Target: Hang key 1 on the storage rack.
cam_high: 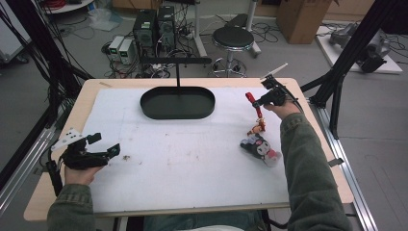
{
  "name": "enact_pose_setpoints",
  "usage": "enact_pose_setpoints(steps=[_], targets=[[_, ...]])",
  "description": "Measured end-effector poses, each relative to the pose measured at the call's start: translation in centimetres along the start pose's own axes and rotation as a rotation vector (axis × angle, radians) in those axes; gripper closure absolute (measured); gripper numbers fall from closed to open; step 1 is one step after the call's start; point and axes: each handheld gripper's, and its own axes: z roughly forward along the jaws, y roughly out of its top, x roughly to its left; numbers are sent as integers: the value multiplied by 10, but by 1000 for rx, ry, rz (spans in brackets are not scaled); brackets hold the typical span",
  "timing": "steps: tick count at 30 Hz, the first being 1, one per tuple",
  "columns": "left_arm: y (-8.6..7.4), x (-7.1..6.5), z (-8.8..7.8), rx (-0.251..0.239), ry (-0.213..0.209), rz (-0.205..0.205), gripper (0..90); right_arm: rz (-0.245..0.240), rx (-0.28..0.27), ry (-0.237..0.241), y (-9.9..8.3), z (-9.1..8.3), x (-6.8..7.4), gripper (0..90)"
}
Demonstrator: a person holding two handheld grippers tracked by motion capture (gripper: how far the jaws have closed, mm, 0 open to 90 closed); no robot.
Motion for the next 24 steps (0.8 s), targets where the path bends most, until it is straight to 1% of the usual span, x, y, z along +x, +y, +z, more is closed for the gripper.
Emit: enact_pose_setpoints(steps=[1, 2, 3, 4, 5, 7, 8, 9, 13, 15, 17, 18, 19, 20, 21, 23, 24], targets=[[0, 0, 0, 1, -1, 0, 18, 3, -7, 11, 0, -4, -1, 746], [0, 0, 0, 1, -1, 0, 18, 7, -6, 11, -1, -7, -3, 747], [0, 0, 0, 1, -2, -2, 18, 7, -6, 11, -1, -7, -3, 747], [0, -1, 0, 1, -3, -5, 18, 18, -11, 32, 0, -14, -5, 747], [-1, -1, 0, 1, -5, -5, 18, 21, -15, 32, 0, -18, -4, 747], [-1, -1, 1, 1, -9, -7, 18, 23, -24, 51, 3, -26, -4, 746], [-1, -1, 1, 3, -9, -8, 18, 18, -33, 49, 4, -30, -2, 746], [-1, -1, 1, 3, -9, -8, 18, 12, -41, 60, 6, -34, -2, 746], [-1, -1, 1, 4, -15, -6, 18, 6, -40, 65, 13, -48, 2, 746], [-2, -1, 2, 7, -17, -4, 18, -3, -57, 70, 17, -54, 4, 746], [-2, -1, 2, 7, -18, -5, 18, -9, -66, 75, 18, -57, 5, 746], [-2, -1, 2, 10, -19, -2, 18, -15, -82, 82, 21, -60, 7, 745], [-2, -1, 2, 10, -19, -2, 18, -20, -80, 83, 22, -61, 8, 746], [-2, -2, 1, 7, -21, -3, 18, -28, -66, 79, 23, -62, 9, 746], [-2, -1, 1, 7, -22, -5, 18, -30, -68, 76, 25, -63, 11, 746], [-2, 0, 2, 16, -26, -5, 18, -40, -90, 88, 27, -66, 12, 746], [-2, 0, 2, 16, -26, -5, 18, -40, -90, 88, 27, -66, 12, 746]])
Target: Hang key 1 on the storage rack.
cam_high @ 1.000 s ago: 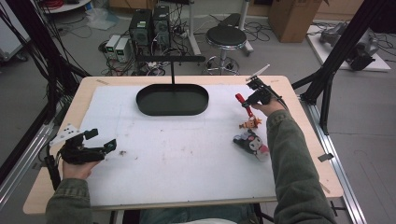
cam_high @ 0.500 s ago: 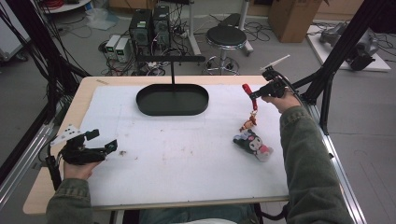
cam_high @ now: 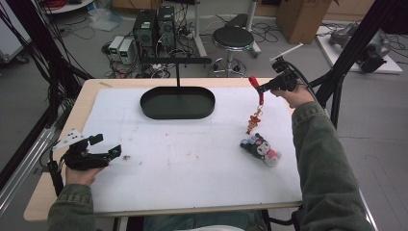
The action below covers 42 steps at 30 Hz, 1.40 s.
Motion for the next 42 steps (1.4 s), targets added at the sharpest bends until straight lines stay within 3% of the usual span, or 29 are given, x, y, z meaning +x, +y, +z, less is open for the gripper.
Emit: enact_pose_setpoints(steps=[3, 12, 19, 20, 31, 42], targets=[[0, 1, 0, 3, 2, 6, 18, -16, -26, 27, 3, -3, 5, 745], [0, 1, 0, -4, 0, -1, 18, -64, -32, 50, 11, -9, 19, 745], [0, 2, -1, -6, 2, 2, 18, -119, -46, 92, 23, -16, 40, 745], [0, 2, -1, -5, 2, 3, 18, -136, -38, 100, 28, -17, 48, 744], [0, 2, -1, -16, 4, -1, 18, -214, -14, 145, 52, 4, 80, 744], [1, 3, -1, -36, -9, -12, 18, -242, -6, 187, 79, 13, 110, 744]])
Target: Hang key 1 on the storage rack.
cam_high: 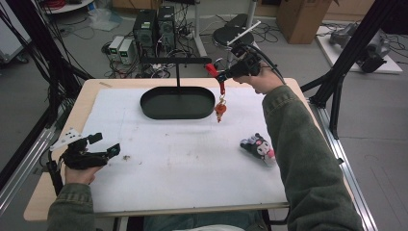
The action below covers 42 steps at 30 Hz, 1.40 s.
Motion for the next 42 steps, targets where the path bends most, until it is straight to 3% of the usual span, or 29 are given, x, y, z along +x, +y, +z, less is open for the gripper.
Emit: enact_pose_setpoints(steps=[10, 15, 24, 30, 38, 40, 42], targets=[[3, 1, 1, -40, 1, -1, 18, -16, 7, -12, 28, 11, 17, 743], [3, 1, 0, -42, -1, -1, 18, -1, 4, 1, 44, 18, 20, 743], [3, 1, 1, -47, -3, -6, 18, 14, 21, -15, 73, 41, 17, 743], [3, 1, 1, -43, -9, -5, 18, 47, -10, -34, 91, 51, 13, 744], [3, 1, 1, -42, -14, -3, 18, 96, -50, -81, 100, 59, 2, 743], [3, 2, 1, -38, -11, -3, 18, 101, -69, -81, 100, 62, 1, 744], [3, 2, 1, -40, -11, -3, 18, 93, -73, -111, 102, 64, 1, 744]])
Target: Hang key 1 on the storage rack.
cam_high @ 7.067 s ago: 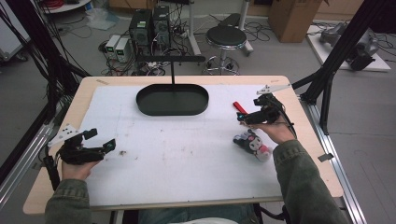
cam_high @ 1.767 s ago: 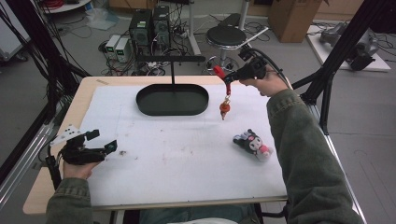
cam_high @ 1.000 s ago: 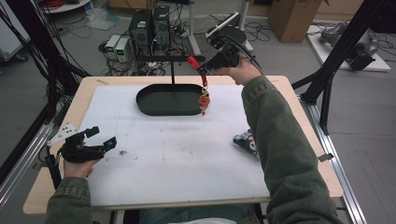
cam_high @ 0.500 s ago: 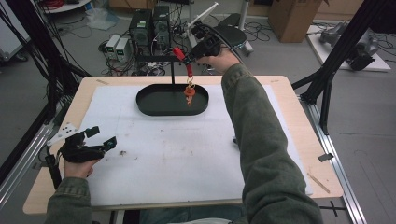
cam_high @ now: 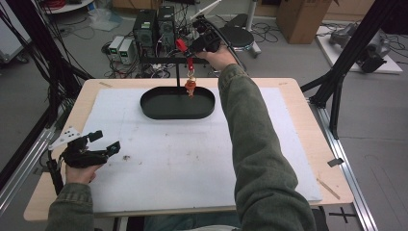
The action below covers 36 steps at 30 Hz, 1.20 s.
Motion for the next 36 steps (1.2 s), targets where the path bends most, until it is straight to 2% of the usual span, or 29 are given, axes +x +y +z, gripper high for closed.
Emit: enact_pose_setpoints(steps=[3, 9, 11, 15, 20, 27, 31, 32, 33, 34, 35, 36], targets=[[0, 0, 0, -5, 0, -4, 18, 18, -35, -17, 2, 3, -1, 743], [1, 1, 0, -13, 4, -2, 18, 35, -57, -37, 4, 13, -5, 743], [1, 1, -1, -16, 7, 1, 18, 40, -72, -27, 4, 17, -8, 744], [1, 0, -2, -5, 13, 8, 18, 50, -64, -30, 6, 26, -11, 743], [0, -1, -4, 3, 19, 12, 18, 75, -106, -22, 9, 28, -18, 743], [0, -2, -3, 1, 24, 9, 18, 83, -134, -16, 9, 32, -22, 742], [0, -2, -4, -3, 26, 8, 18, 70, -152, -40, 10, 39, -17, 733], [0, -2, -4, -1, 26, 8, 18, 80, -144, -48, 10, 39, -16, 667], [0, -1, -3, 2, 27, 12, 18, 97, -165, -48, 9, 40, -18, 482], [0, -1, -3, 2, 31, 10, 18, 132, -179, -35, 9, 41, -18, 358], [0, -1, -3, 2, 31, 10, 18, 142, -177, -28, 9, 40, -18, 274], [0, -1, -3, 1, 32, 8, 18, 119, -171, -31, 8, 39, -17, 208]])
